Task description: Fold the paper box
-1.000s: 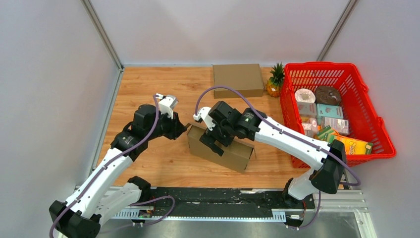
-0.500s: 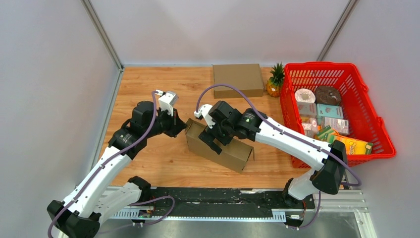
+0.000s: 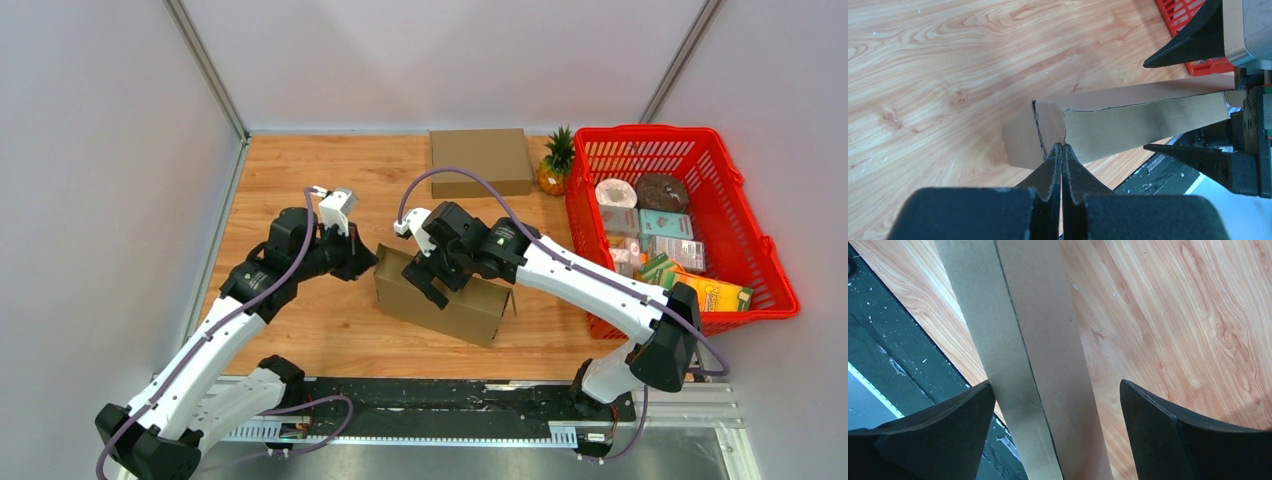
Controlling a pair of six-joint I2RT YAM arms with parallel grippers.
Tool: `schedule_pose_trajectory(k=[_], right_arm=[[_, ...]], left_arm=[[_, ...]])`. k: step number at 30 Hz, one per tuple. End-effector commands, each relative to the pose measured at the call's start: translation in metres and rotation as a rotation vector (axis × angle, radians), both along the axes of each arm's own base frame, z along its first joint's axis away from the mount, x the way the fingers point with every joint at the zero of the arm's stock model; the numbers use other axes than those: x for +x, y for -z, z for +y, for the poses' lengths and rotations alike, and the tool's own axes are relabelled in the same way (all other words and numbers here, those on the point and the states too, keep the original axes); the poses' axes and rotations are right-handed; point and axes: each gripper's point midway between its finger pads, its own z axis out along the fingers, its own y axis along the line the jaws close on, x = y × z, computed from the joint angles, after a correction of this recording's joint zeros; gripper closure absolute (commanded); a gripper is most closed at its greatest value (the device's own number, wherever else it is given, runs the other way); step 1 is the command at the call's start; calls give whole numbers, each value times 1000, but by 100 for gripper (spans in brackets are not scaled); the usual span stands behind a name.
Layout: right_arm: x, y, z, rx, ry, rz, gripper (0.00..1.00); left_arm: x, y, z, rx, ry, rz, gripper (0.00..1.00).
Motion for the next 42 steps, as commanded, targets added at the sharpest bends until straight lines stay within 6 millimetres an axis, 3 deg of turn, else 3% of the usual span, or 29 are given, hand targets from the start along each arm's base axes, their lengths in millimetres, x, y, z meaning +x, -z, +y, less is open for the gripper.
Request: schedule_pose_trajectory(k=[1,5,6,11,14,17,20,21,24,25,28,32,36,39,42], right_arm=[[13,-8,3,43,40,-40,3],[12,-13,2,50,45,-49,3],[12,-19,2,69,52,-55,3],[15,-50,-5,177,163,-57,0],[16,-69,-29,253,319,-20,0],[4,-79,-63,272,463,7,0],[-15,-74,-99,245,565,14,0],[-22,-58,-111,201,589,30,1],[-33,-53,-134,223,640,5,14],[-36,-44,-139,211,644,3,26],[-45,-44,-128,304,563,19,46],[-51,-41,-119,357,509,40,46],[-54,-33,-123,336,506,42,44],[-55,-30,-131,308,524,35,48],[-56,-26,-132,313,523,29,60]], left_arm=[[-5,-7,0,-26,-14,1,100],[-8,6,7,13,-33,28,100],[-10,13,8,18,-31,40,100],[-10,11,8,-1,-39,32,100],[-10,9,10,7,-43,24,100],[-11,4,10,7,-38,19,100],[-10,0,9,4,-34,11,100],[-10,-1,9,4,-35,13,100],[-11,-5,8,1,-32,15,100],[-11,-5,8,2,-30,18,100],[-12,-8,8,-9,-31,16,100],[-12,-9,6,-10,-28,29,100],[-13,-5,6,-4,-28,52,100],[-14,-5,8,-3,-33,50,100],[-16,-6,8,-8,-37,49,100]])
